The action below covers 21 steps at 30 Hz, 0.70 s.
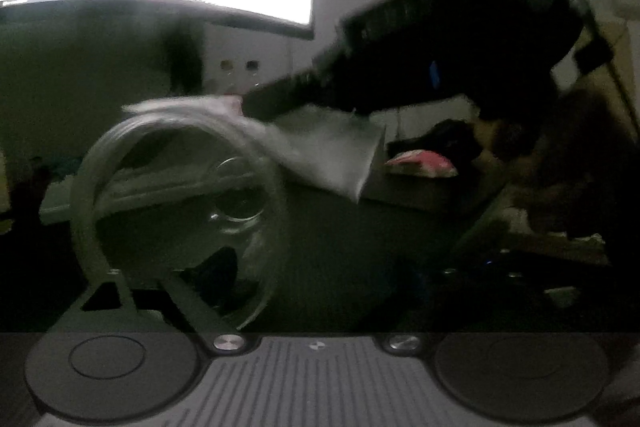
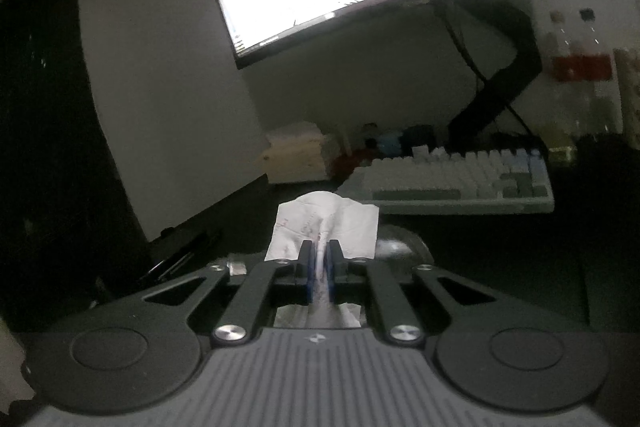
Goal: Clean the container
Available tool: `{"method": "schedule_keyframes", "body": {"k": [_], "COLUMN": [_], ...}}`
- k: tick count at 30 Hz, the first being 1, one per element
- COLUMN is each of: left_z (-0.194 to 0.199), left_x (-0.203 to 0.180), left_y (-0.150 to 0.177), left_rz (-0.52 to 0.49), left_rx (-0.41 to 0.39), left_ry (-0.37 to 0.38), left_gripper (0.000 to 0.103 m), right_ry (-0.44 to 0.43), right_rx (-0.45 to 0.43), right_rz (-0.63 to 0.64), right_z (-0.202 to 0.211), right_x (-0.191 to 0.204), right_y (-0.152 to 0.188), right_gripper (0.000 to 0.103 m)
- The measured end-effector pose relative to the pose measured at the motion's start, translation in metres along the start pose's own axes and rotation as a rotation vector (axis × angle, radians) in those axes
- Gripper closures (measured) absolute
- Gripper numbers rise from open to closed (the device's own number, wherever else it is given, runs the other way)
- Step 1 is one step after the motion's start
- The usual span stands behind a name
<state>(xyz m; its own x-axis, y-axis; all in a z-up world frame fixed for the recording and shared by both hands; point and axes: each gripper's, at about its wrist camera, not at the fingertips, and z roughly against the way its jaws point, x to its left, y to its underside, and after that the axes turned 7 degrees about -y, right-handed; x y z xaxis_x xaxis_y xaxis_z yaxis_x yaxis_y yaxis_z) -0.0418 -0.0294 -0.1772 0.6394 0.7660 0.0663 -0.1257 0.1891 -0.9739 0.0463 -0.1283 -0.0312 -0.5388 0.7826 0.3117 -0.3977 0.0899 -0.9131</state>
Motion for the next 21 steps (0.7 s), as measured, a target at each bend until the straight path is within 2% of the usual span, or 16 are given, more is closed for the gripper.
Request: {"method": "schedule_keyframes", "body": {"k": [2, 9, 12, 15, 17, 19, 21], "left_z": [-0.002, -0.008, -0.008, -0.009, -0.009, -0.001, -0.001], "left_x": [0.002, 0.008, 0.01, 0.01, 0.013, 0.018, 0.022], "left_y": [0.0, 0.0, 0.0, -0.001, -0.003, -0.005, -0.01], "left_rz": [0.013, 0.03, 0.038, 0.06, 0.082, 0.119, 0.158], "left_rx": [0.008, 0.019, 0.025, 0.03, 0.035, 0.037, 0.04], "left_ry": [-0.008, -0.059, -0.077, -0.103, -0.095, -0.079, -0.061], "left_gripper": [0.006, 0.005, 0.005, 0.003, 0.003, 0.003, 0.003], "right_ry": [-0.005, -0.031, 0.025, 0.103, 0.077, -0.029, -0.071], "right_rx": [0.005, 0.039, 0.044, 0.067, 0.08, 0.097, 0.111], "right_rz": [0.027, 0.14, 0.111, 0.117, 0.142, 0.181, 0.216], "right_z": [-0.006, -0.029, -0.037, -0.046, -0.049, -0.049, -0.052], "right_x": [0.006, 0.02, 0.0, -0.012, -0.006, 0.008, 0.015], "right_y": [-0.003, 0.0, -0.006, -0.013, -0.014, -0.014, -0.014], "right_gripper": [0.094, 0.093, 0.093, 0.088, 0.088, 0.088, 0.09]}}
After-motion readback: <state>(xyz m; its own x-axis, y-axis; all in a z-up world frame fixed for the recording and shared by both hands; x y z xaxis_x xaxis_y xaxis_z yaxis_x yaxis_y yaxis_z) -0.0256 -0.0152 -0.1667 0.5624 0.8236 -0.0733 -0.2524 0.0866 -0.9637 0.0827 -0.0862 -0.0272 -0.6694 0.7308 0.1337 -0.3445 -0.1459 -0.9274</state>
